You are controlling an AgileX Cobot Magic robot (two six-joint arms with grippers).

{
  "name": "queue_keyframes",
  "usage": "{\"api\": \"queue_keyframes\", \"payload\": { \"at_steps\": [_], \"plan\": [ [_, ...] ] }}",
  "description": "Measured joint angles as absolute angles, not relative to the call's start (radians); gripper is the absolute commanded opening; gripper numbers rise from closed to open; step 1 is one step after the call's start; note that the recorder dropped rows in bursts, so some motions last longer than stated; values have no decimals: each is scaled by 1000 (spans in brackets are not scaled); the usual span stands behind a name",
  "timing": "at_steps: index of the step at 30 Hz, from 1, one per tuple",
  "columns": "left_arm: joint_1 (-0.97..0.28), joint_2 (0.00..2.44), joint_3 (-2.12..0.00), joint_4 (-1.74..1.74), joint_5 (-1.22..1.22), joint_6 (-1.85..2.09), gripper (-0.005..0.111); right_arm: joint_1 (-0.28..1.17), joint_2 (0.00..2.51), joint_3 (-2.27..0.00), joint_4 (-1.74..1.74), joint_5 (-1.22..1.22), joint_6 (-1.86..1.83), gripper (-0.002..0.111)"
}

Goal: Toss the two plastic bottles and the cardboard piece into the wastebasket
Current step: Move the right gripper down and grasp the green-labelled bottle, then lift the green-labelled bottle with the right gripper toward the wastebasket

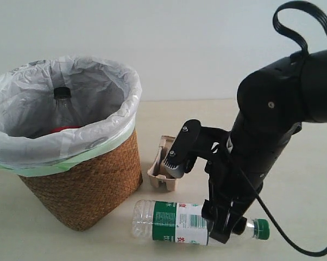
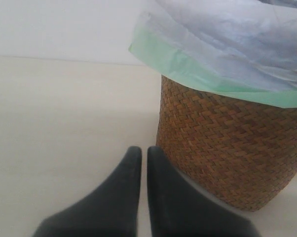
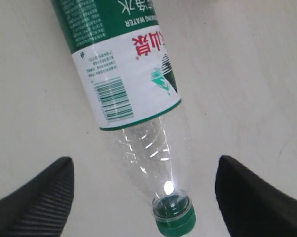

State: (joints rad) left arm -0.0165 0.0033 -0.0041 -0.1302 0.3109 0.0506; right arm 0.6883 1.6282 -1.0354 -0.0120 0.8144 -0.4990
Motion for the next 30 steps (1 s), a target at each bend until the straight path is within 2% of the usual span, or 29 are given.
{"api": "queue_keyframes", "payload": {
  "at_steps": [18, 19, 21, 22, 23, 30],
  "plan": [
    [-16, 3, -4, -130, 311, 51, 4, 688, 1852, -1025, -39, 663, -512, 69],
    [-16, 3, -4, -130, 311, 51, 4, 688, 1859, -1025, -39, 656, -512, 64],
    [-16, 3, -4, -130, 311, 51, 4, 688, 1861, -1025, -39, 650, -509, 36],
    [-16, 3, -4, -130, 311, 51, 4, 688, 1861, -1025, -39, 650, -505, 10],
    [-16, 3, -4, -130, 311, 51, 4, 688, 1861, -1025, -37, 650, -488, 1],
    [-16, 3, -4, -130, 311, 51, 4, 688, 1797, -1059, -37, 766, -310, 1]
  ]
}}
